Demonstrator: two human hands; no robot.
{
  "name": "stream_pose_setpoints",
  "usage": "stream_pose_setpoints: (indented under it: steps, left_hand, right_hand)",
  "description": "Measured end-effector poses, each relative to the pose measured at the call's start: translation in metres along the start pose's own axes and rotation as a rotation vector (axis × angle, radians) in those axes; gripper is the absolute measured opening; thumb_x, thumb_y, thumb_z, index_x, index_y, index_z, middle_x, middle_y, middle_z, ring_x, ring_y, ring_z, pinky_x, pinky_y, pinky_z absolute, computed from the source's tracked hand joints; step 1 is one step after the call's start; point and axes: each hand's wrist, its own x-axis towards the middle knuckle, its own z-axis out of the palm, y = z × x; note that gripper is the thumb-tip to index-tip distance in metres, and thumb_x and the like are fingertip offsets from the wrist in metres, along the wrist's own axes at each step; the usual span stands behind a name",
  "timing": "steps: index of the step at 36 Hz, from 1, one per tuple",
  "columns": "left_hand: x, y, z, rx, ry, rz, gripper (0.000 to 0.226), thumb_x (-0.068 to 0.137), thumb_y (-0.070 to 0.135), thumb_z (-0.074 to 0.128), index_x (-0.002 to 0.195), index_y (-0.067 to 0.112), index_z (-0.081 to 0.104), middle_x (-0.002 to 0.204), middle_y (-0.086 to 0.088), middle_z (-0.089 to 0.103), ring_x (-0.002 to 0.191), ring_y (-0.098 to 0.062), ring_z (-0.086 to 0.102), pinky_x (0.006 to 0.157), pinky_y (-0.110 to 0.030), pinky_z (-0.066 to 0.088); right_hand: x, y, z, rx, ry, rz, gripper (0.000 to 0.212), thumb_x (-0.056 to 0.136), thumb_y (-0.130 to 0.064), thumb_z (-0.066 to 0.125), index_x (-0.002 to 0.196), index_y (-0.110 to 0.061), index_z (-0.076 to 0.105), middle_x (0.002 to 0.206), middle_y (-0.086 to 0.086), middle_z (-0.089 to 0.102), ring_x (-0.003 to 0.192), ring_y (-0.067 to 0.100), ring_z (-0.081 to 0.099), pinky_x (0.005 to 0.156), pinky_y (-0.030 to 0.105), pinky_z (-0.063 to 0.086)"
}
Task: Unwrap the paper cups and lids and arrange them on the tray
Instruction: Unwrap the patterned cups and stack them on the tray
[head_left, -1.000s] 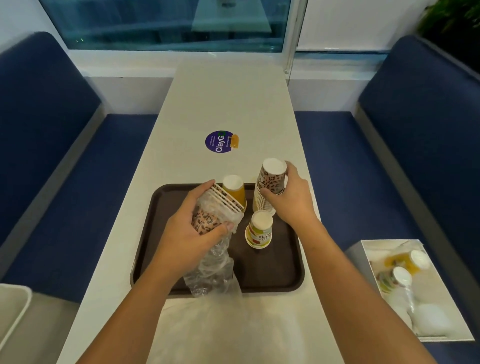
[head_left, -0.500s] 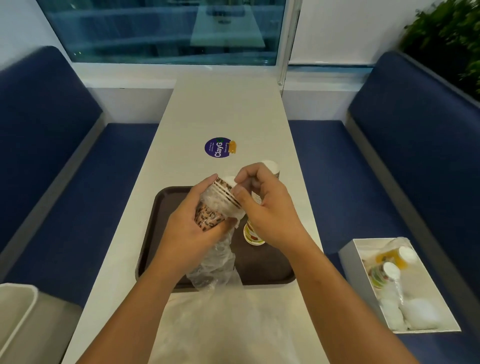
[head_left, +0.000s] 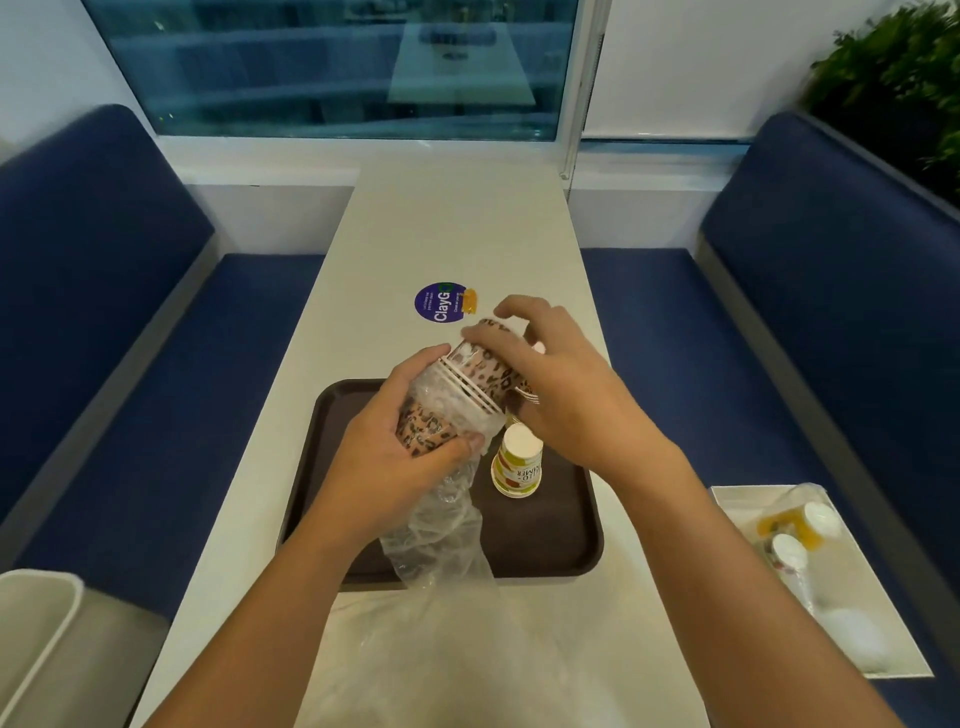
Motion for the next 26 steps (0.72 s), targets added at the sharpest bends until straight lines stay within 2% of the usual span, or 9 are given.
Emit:
stream_pose_setpoints:
  steps: [3,6,7,11,14,16,20,24,26]
  left_hand:
    - [0.008,0.000,0.003,-0.035,0.016,-0.008,0.079,0.084,0.029,0.086,0.139,0.064,0.042,0.121,0.049,0.050,0.115,0.021,0.051,0.077,-0.006,0.052]
    - [0.014,-0.003,0.004,-0.041,0.026,-0.019,0.079,0.082,0.031,0.086,0.139,0.066,0.042,0.119,0.054,0.047,0.113,0.025,0.049,0.078,-0.003,0.050]
    - [0.017,-0.005,0.004,-0.031,0.026,-0.022,0.080,0.082,0.033,0.086,0.139,0.066,0.041,0.118,0.056,0.046,0.113,0.026,0.048,0.078,-0.003,0.049]
    - [0.025,-0.011,0.005,-0.013,0.026,-0.048,0.085,0.080,0.038,0.086,0.141,0.068,0.035,0.122,0.056,0.041,0.115,0.025,0.047,0.082,-0.007,0.051]
    - [0.029,-0.015,0.006,-0.014,0.035,-0.066,0.088,0.077,0.041,0.086,0.142,0.068,0.033,0.132,0.043,0.042,0.119,0.014,0.050,0.084,-0.010,0.051]
    - [0.030,-0.017,0.007,-0.012,0.033,-0.076,0.087,0.078,0.038,0.087,0.141,0.067,0.033,0.130,0.043,0.043,0.119,0.009,0.052,0.085,-0.013,0.052]
    - [0.031,-0.020,0.008,0.001,0.036,-0.101,0.086,0.078,0.034,0.089,0.134,0.068,0.034,0.123,0.042,0.047,0.113,0.004,0.058,0.080,-0.014,0.056]
    - [0.029,-0.021,0.006,0.024,0.009,-0.102,0.083,0.079,0.031,0.089,0.133,0.066,0.037,0.109,0.053,0.050,0.107,0.021,0.055,0.085,-0.021,0.057]
    - [0.026,-0.020,0.006,0.035,0.002,-0.096,0.082,0.079,0.031,0.089,0.132,0.066,0.037,0.106,0.056,0.048,0.105,0.024,0.053,0.084,-0.019,0.056]
  right_hand:
    - [0.001,0.020,0.003,0.021,0.164,0.065,0.075,0.076,-0.019,0.090,0.142,-0.021,0.057,0.141,0.004,0.053,0.116,0.023,0.049,0.091,0.041,0.052]
    - [0.005,0.034,0.010,0.177,0.275,0.341,0.071,0.077,-0.042,0.088,0.138,-0.022,0.058,0.131,-0.004,0.061,0.116,0.012,0.043,0.089,0.023,0.041]
    - [0.006,0.037,0.014,0.219,0.290,0.451,0.072,0.078,-0.049,0.086,0.138,-0.023,0.056,0.129,-0.006,0.061,0.119,0.010,0.042,0.090,0.022,0.039]
    - [0.009,0.051,0.033,0.218,0.171,0.712,0.072,0.080,-0.060,0.079,0.137,-0.024,0.053,0.129,0.001,0.060,0.127,0.021,0.049,0.100,0.042,0.049]
    - [0.004,0.061,0.056,0.202,0.014,0.783,0.070,0.082,-0.060,0.077,0.136,-0.022,0.052,0.127,0.004,0.064,0.123,0.026,0.054,0.097,0.047,0.053]
    - [-0.002,0.066,0.072,0.204,-0.069,0.815,0.071,0.082,-0.062,0.076,0.135,-0.023,0.051,0.128,0.003,0.066,0.121,0.027,0.058,0.095,0.049,0.055]
    - [-0.009,0.071,0.087,0.300,-0.109,0.870,0.077,0.081,-0.063,0.076,0.141,-0.025,0.045,0.138,0.001,0.063,0.124,0.028,0.061,0.097,0.052,0.057]
    - [-0.009,0.065,0.078,0.243,0.014,0.837,0.090,0.086,-0.056,0.075,0.157,-0.026,0.028,0.165,0.002,0.031,0.152,0.029,0.025,0.122,0.052,0.031]
    - [-0.008,0.048,0.062,0.279,0.212,0.803,0.075,0.091,-0.048,0.071,0.154,-0.025,0.037,0.162,0.001,0.031,0.149,0.023,0.024,0.119,0.036,0.030]
